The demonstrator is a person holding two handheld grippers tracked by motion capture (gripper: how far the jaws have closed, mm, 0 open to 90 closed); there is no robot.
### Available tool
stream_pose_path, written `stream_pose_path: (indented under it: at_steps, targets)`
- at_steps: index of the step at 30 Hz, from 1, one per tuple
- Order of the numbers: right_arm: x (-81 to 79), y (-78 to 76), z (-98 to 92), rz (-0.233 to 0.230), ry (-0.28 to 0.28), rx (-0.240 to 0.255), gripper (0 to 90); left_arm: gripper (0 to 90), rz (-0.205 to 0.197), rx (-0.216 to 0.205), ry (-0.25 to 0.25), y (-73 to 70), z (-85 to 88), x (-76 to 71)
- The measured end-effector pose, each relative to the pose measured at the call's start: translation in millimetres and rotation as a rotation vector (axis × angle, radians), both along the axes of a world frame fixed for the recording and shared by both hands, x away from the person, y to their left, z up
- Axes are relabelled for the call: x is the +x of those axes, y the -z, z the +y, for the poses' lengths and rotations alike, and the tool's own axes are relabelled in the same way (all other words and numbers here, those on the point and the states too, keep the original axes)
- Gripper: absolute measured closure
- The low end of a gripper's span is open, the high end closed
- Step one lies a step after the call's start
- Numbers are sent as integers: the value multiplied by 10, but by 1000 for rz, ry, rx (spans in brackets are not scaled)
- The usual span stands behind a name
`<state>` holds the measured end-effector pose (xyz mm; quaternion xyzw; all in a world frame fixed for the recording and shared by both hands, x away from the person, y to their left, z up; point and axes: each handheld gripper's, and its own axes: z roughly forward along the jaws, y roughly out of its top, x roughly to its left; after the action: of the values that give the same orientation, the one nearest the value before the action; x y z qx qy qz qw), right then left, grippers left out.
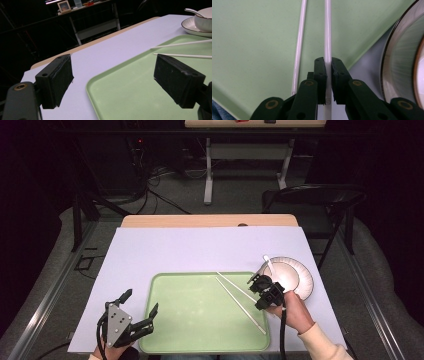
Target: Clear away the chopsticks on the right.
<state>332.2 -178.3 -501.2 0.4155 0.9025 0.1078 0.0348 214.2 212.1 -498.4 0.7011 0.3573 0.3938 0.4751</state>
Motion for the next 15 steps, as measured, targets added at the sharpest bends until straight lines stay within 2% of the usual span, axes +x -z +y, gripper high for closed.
stream_pose_path:
  at_steps: [6, 9, 15]
  targets:
    - [-19, 120, 61, 33, 5, -8, 833, 154, 0, 0, 0, 1, 8, 2]
    - [-7, 154, 90, 34, -9, -12, 831, 153, 2, 2, 3, 1, 8, 1]
    - [-6, 218, 130, 47, 1, -4, 830, 153, 0, -3, 2, -1, 8, -3]
